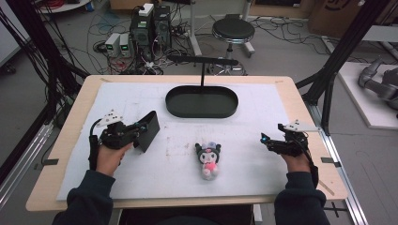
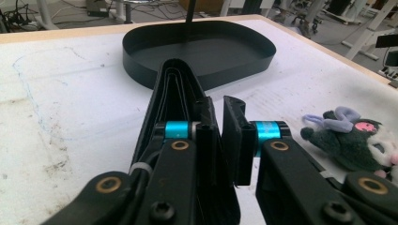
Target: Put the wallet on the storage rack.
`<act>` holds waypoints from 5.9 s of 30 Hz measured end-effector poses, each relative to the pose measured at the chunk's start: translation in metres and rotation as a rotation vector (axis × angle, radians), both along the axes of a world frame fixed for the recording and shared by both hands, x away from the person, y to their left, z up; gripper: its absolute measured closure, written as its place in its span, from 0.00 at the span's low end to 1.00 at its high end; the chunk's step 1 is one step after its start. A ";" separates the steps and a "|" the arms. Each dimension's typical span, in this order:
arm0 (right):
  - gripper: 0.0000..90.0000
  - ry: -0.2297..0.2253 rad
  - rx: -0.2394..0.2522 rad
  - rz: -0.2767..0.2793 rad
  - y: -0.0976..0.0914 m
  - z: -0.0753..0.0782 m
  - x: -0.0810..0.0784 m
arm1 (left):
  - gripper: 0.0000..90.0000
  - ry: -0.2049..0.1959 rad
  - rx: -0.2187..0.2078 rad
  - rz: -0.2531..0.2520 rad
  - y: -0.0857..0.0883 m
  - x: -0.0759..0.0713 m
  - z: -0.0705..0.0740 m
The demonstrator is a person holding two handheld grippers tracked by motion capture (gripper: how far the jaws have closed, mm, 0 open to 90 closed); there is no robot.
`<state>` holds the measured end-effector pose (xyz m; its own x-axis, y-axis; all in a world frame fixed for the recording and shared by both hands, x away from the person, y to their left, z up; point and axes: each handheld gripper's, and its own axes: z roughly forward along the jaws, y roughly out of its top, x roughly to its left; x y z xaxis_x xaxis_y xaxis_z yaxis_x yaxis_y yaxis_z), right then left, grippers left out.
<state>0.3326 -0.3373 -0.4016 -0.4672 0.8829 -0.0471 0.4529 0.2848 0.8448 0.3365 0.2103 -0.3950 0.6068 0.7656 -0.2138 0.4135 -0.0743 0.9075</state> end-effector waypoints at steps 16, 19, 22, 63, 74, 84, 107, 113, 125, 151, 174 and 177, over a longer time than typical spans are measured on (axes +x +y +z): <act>0.22 0.001 -0.002 0.003 0.000 0.000 0.000 | 0.78 -0.012 0.016 0.000 -0.002 0.001 -0.002; 0.22 0.002 -0.003 0.003 0.000 -0.001 0.001 | 0.82 -0.028 0.071 0.007 -0.007 0.000 -0.002; 0.22 0.002 -0.003 0.003 0.000 -0.001 0.001 | 0.95 -0.019 0.119 0.029 -0.011 -0.001 -0.002; 0.22 0.006 -0.004 0.006 0.001 -0.001 0.001 | 0.88 0.007 0.089 -0.019 -0.015 0.000 -0.004; 0.22 0.008 0.000 0.004 0.000 -0.002 0.001 | 0.96 -0.124 0.243 0.133 0.009 0.001 0.008; 0.22 0.011 -0.001 0.010 0.003 -0.002 0.002 | 0.96 -0.058 0.221 0.178 0.022 0.007 0.002; 0.22 0.008 -0.003 0.007 0.001 -0.002 0.001 | 0.78 -0.050 0.155 0.052 0.008 0.006 -0.003; 0.22 0.004 -0.004 0.009 0.001 -0.002 0.001 | 0.60 -0.116 0.165 0.027 0.008 0.007 -0.003; 0.22 0.009 -0.003 0.010 0.001 -0.002 0.001 | 0.28 -0.204 0.095 0.113 0.020 0.006 0.003; 0.22 0.022 -0.002 0.002 0.005 -0.003 0.005 | 0.19 -0.247 0.069 0.210 0.059 0.011 0.000; 0.22 0.026 0.004 0.000 0.003 -0.003 0.005 | 0.19 -0.285 0.161 0.136 0.049 0.011 -0.006; 0.22 0.024 0.001 0.005 0.003 -0.004 0.005 | 0.18 -0.289 0.183 0.141 0.049 0.013 -0.008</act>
<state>0.3379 -0.3339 -0.4052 -0.4723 0.8808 -0.0350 0.4716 0.2860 0.8341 0.3494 0.2594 -0.4025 0.5081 0.8555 0.0993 0.1600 -0.2071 0.9651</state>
